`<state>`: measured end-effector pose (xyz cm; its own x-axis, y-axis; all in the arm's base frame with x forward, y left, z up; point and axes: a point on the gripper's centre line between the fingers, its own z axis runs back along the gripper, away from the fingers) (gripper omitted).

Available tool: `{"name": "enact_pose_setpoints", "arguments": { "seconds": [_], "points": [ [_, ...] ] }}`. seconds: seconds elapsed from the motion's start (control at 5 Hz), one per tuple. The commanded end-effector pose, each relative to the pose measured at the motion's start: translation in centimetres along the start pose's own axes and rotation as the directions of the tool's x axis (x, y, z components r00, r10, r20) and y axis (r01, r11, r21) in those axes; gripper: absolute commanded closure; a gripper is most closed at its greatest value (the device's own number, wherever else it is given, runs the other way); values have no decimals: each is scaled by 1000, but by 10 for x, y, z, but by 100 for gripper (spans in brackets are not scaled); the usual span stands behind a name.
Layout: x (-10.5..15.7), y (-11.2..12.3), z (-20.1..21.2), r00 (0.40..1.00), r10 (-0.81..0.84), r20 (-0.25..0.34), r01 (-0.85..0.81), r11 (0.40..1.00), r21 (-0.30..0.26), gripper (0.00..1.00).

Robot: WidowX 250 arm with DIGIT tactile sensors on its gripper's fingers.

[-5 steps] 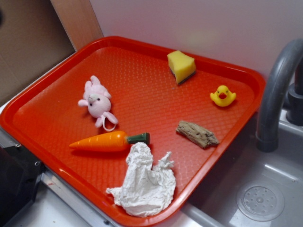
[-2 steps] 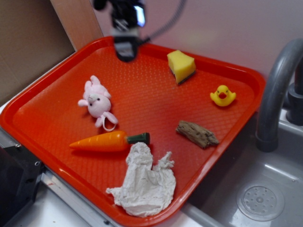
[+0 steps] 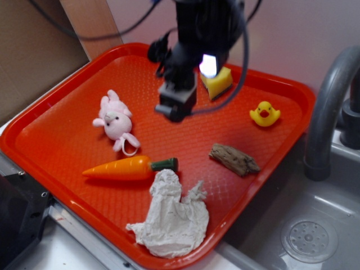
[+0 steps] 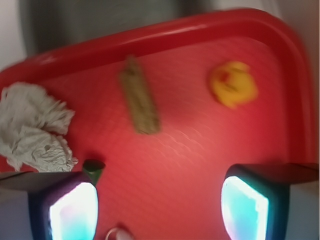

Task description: Grab the wood chip.

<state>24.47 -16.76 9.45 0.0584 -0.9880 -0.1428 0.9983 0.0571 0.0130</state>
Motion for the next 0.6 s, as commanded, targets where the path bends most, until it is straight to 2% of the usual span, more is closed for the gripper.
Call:
{"name": "enact_pose_setpoints", "arguments": {
  "seconds": [0.0, 0.2, 0.4],
  "points": [
    [16, -24, -13, 984, -154, 86, 143, 983, 119, 0],
    [29, -10, -31, 988, -91, 127, 75, 990, 123, 0],
    [36, -5, -49, 981, -65, 184, 59, 997, 40, 0]
  ]
}}
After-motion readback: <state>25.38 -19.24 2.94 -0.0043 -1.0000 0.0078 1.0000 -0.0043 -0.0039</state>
